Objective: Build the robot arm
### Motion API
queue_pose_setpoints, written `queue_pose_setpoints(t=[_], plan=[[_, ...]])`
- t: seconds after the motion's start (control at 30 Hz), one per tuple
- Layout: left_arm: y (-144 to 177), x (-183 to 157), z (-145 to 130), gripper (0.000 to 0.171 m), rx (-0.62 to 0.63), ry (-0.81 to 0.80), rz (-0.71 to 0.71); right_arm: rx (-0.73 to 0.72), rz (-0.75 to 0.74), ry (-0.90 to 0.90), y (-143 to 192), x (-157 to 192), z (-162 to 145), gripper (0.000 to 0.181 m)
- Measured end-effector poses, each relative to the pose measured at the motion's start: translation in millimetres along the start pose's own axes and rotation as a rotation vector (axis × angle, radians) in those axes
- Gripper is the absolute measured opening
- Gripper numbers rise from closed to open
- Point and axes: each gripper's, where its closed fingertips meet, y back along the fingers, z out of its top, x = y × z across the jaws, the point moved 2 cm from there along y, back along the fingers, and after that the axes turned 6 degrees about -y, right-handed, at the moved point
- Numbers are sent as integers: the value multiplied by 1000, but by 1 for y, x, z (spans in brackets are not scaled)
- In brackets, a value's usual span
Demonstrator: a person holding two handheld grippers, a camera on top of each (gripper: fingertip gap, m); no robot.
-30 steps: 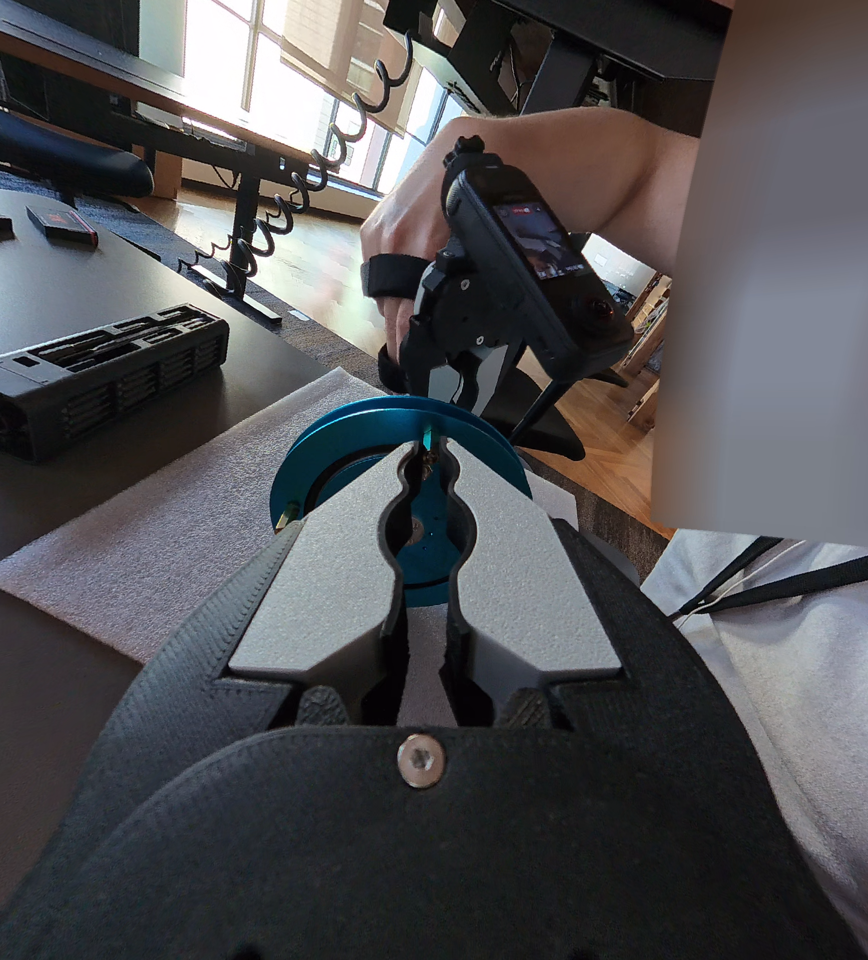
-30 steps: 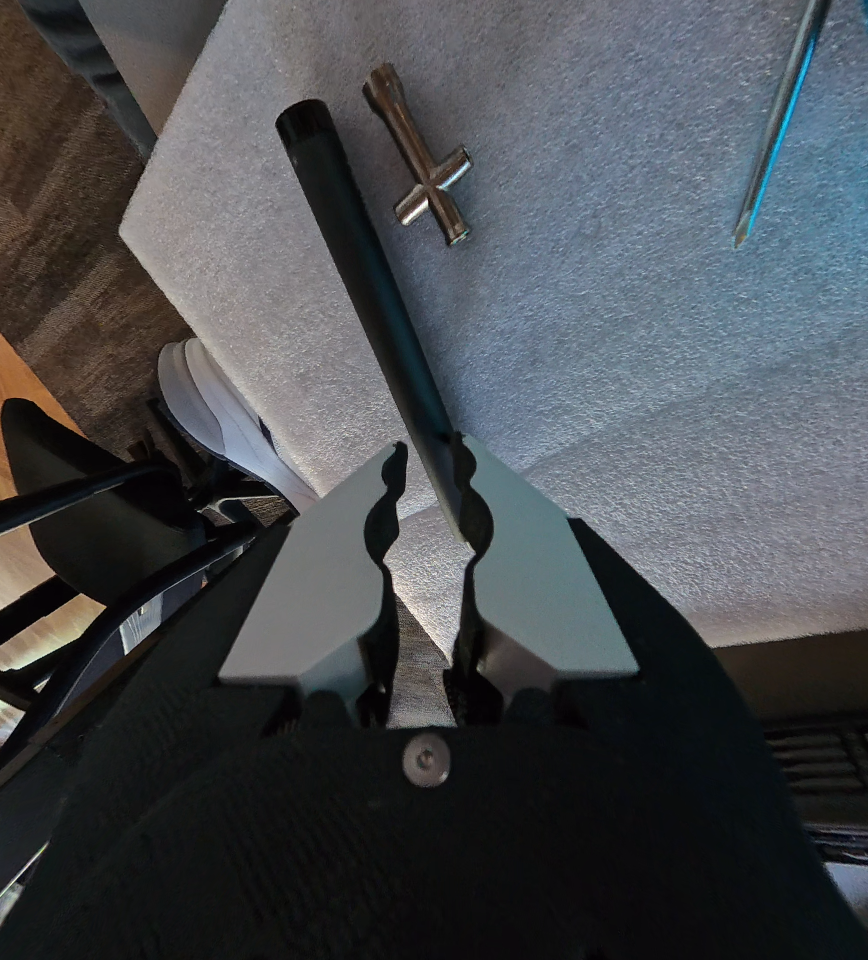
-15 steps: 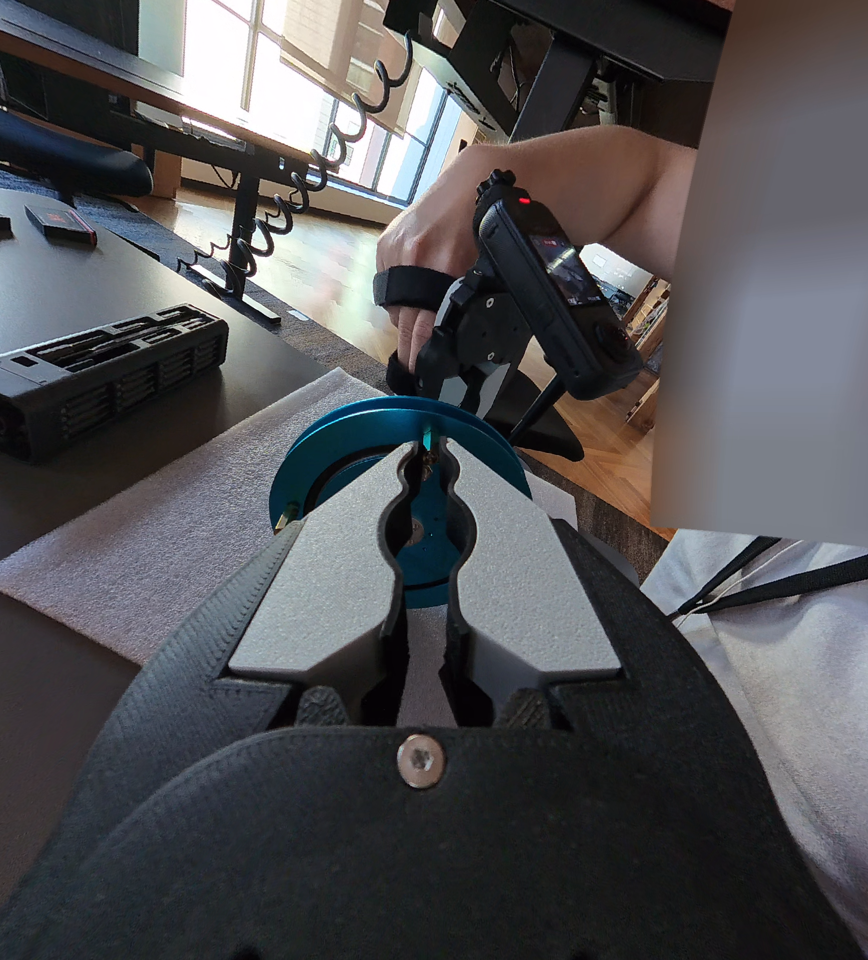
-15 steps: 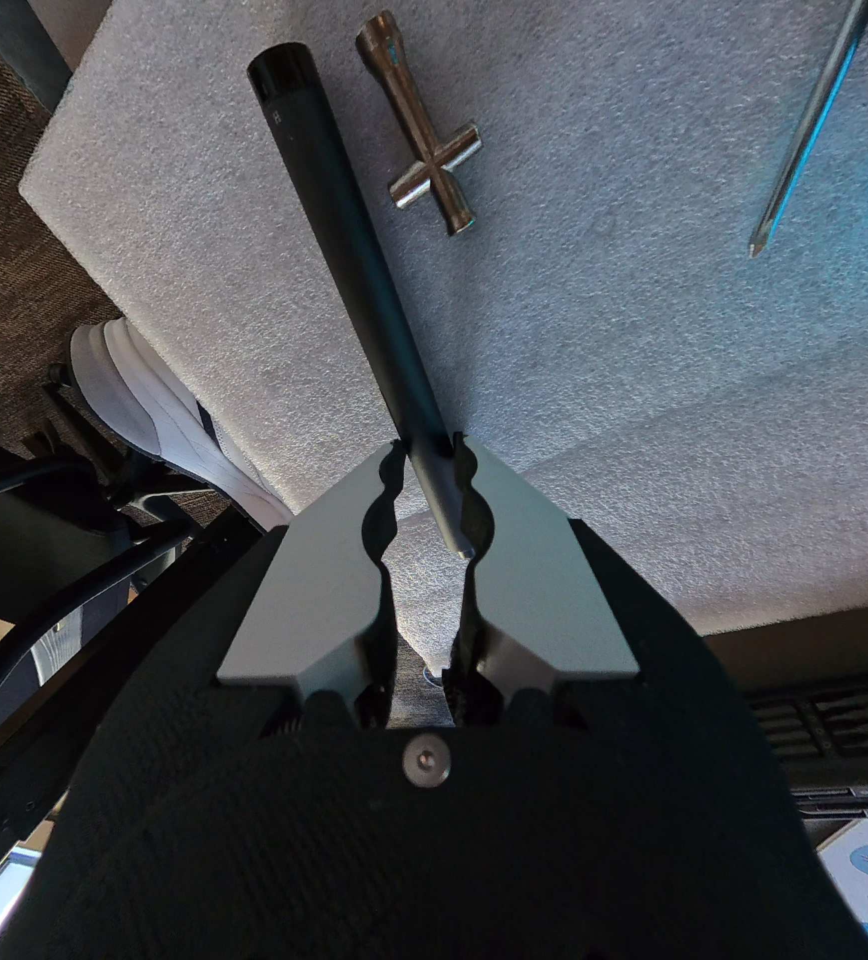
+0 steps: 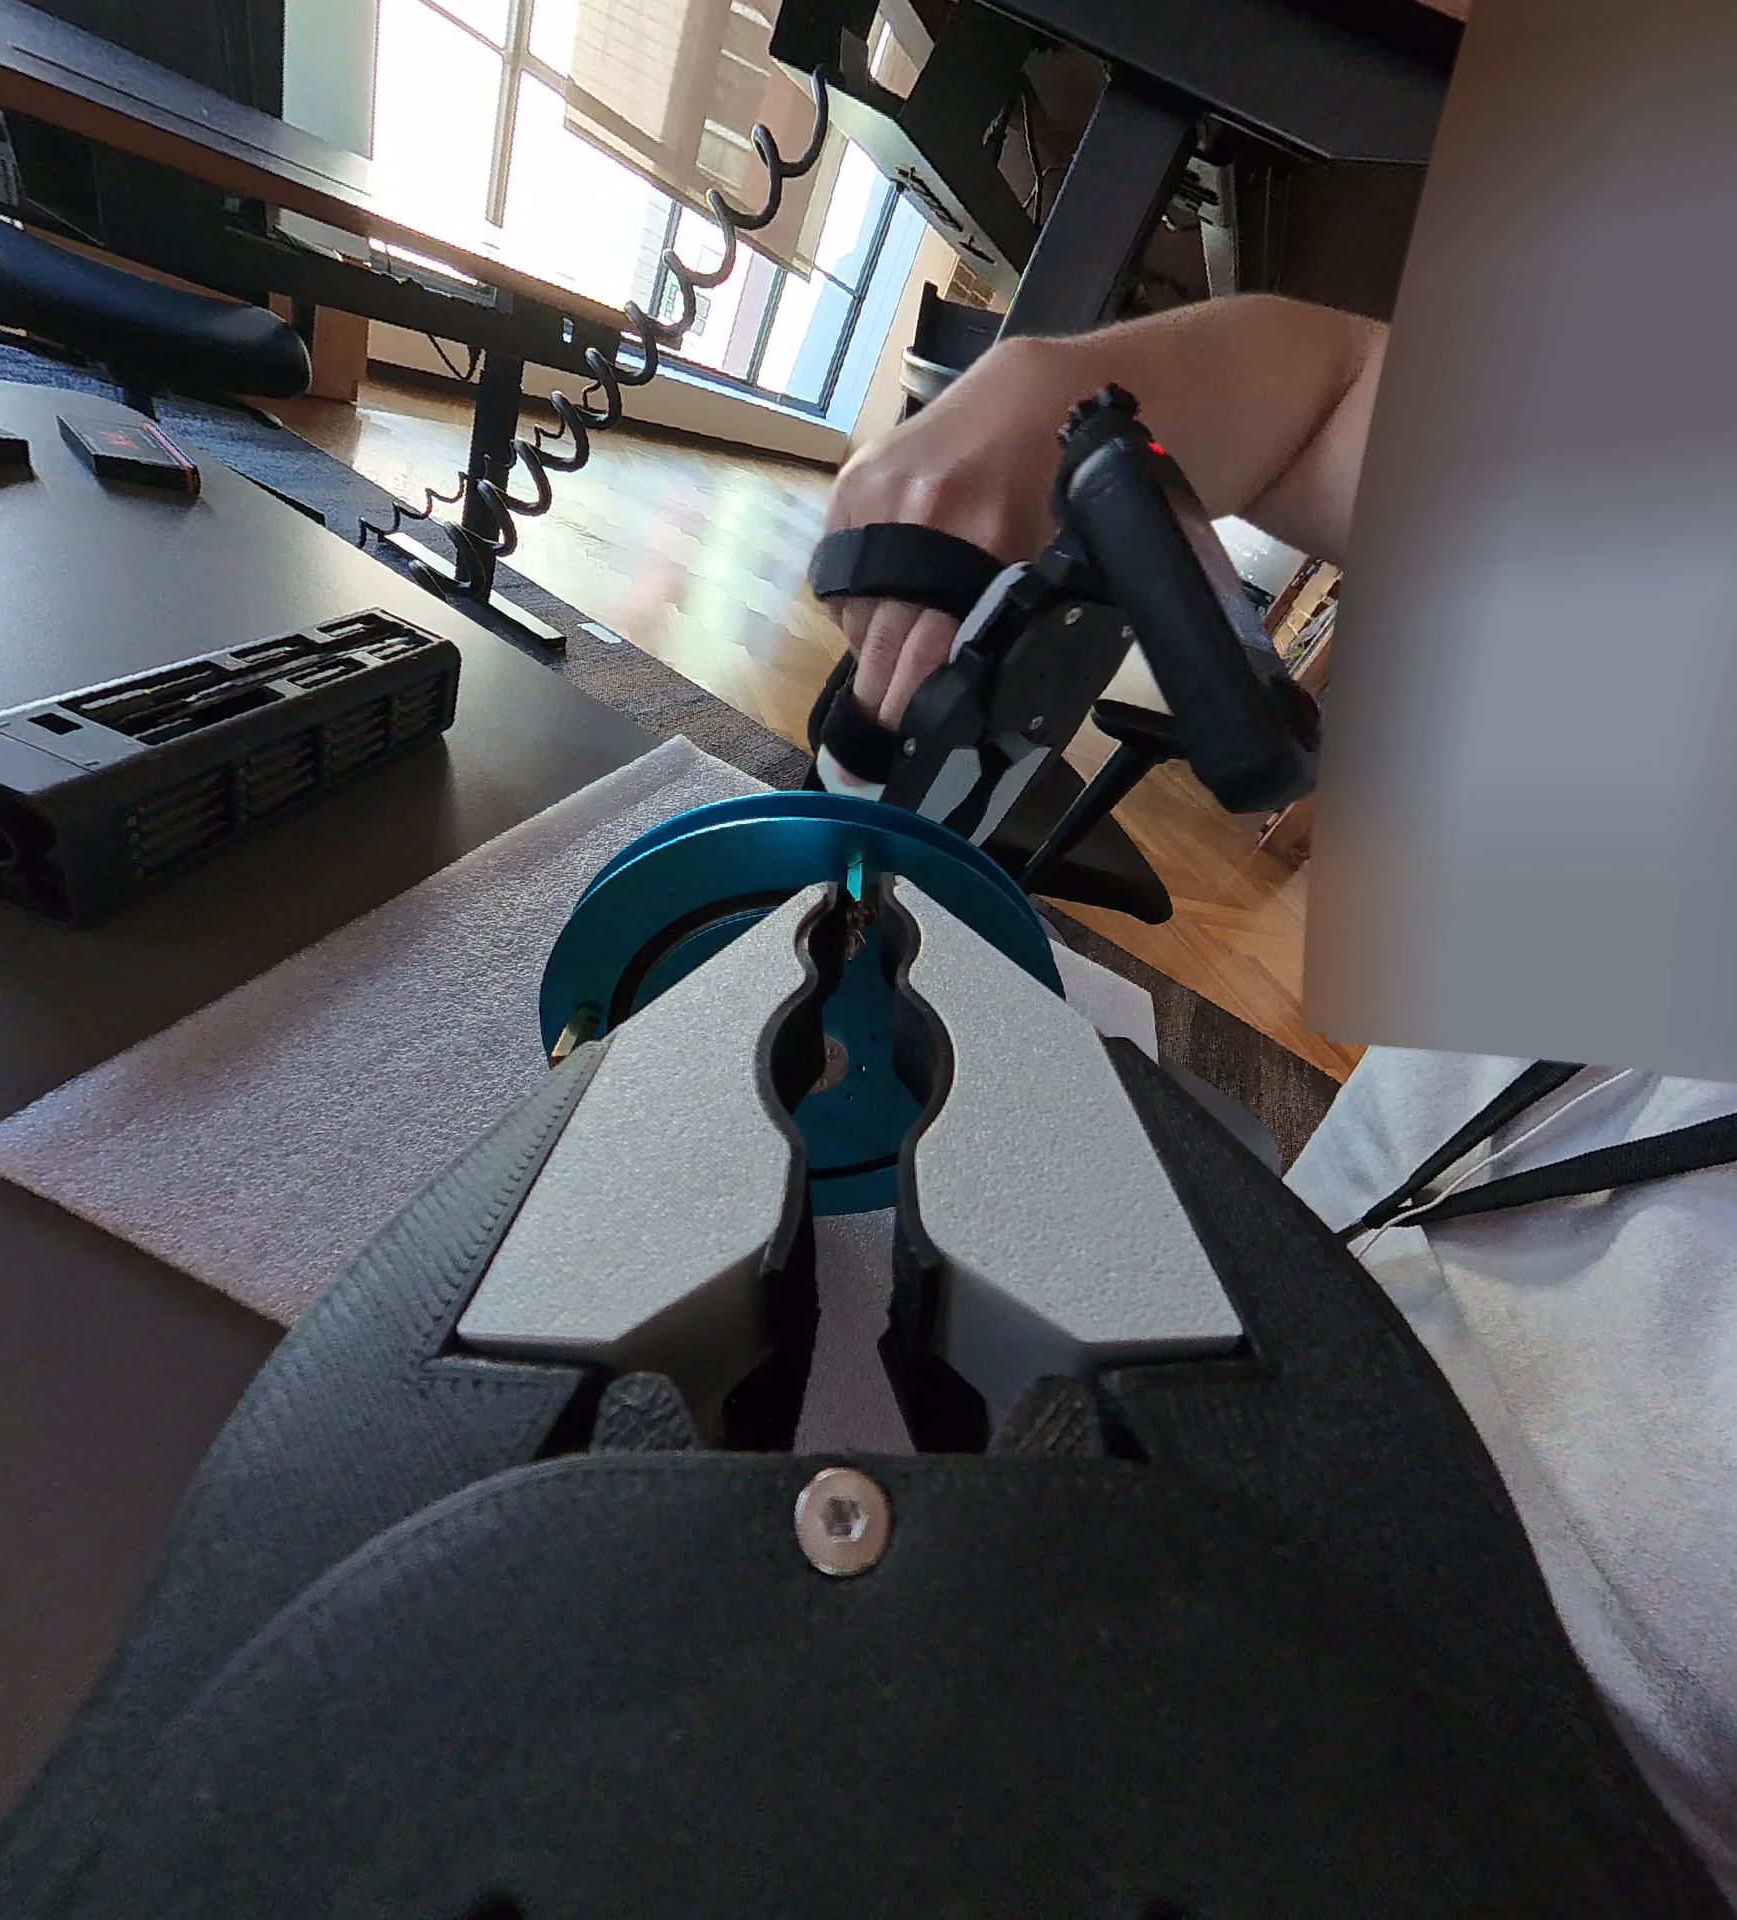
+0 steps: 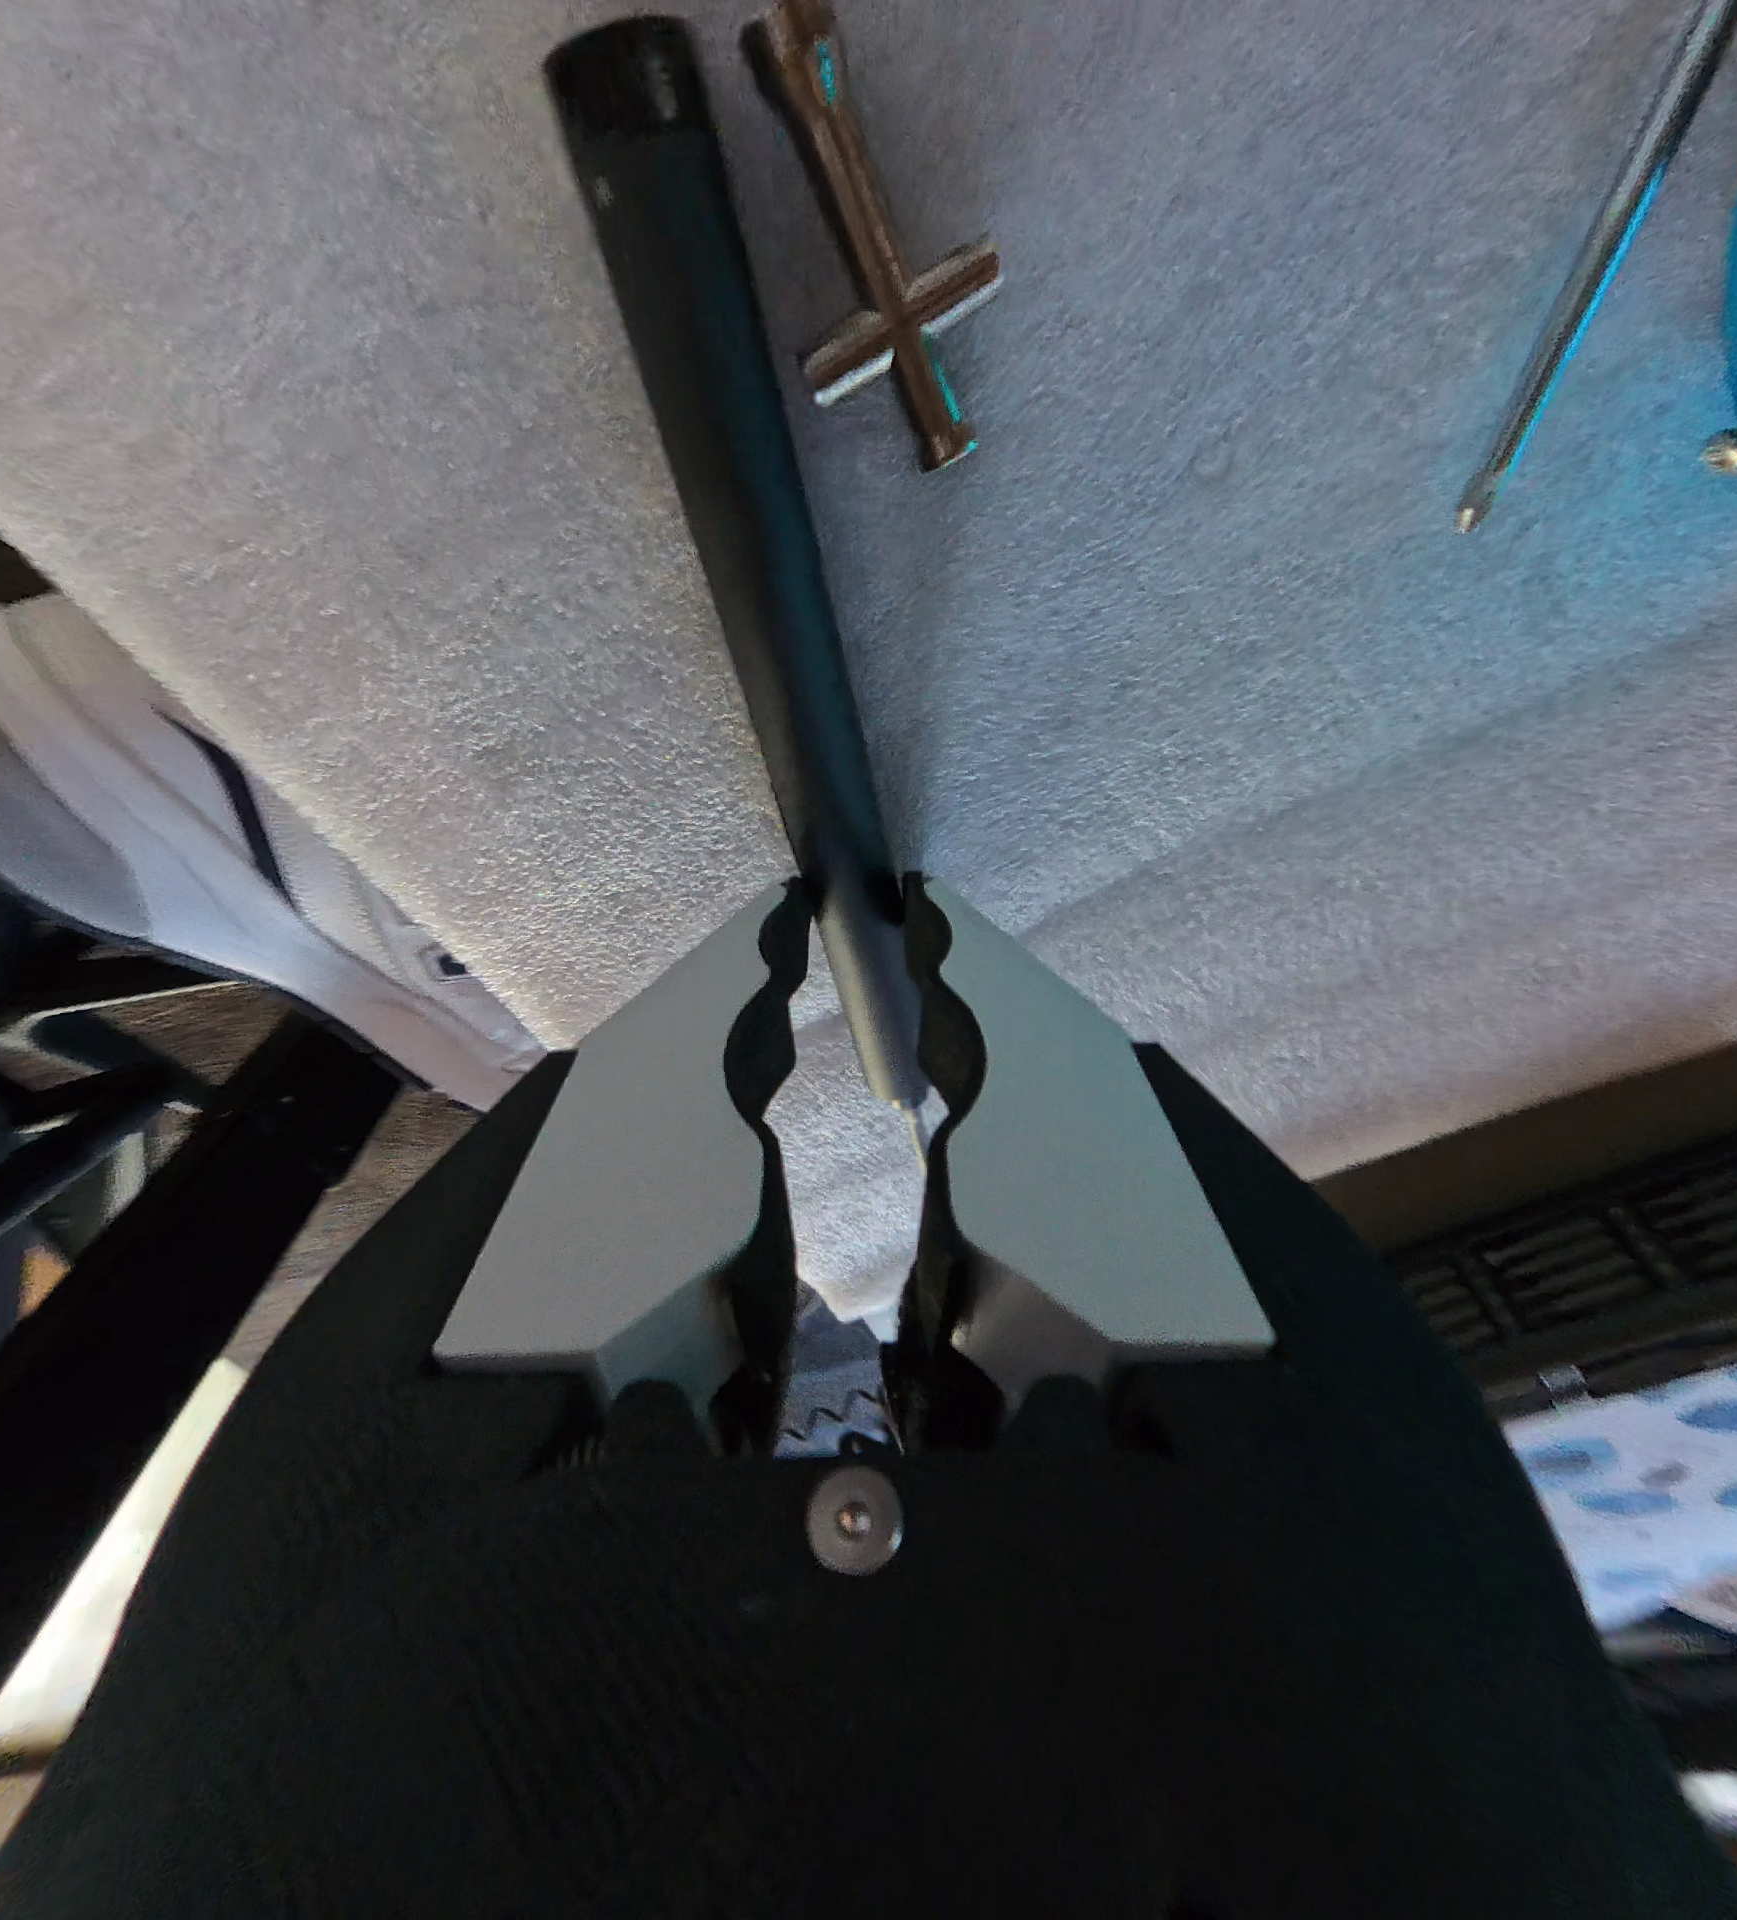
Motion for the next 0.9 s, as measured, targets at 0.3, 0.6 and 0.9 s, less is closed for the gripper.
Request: queue_pose_setpoints(t=[0.3,0.6,0.9], plan=[[-2,-3,-1,4,4,-2,-18,92,-688,59,18,-11,0,17],[-2,-4,-1,4,3,-2,-20,-71,-1379,-48,100,-28,19,16],[-2,-5,-1,4,-1,0,-25,-109,-1522,-114,117,-51,21,16]])
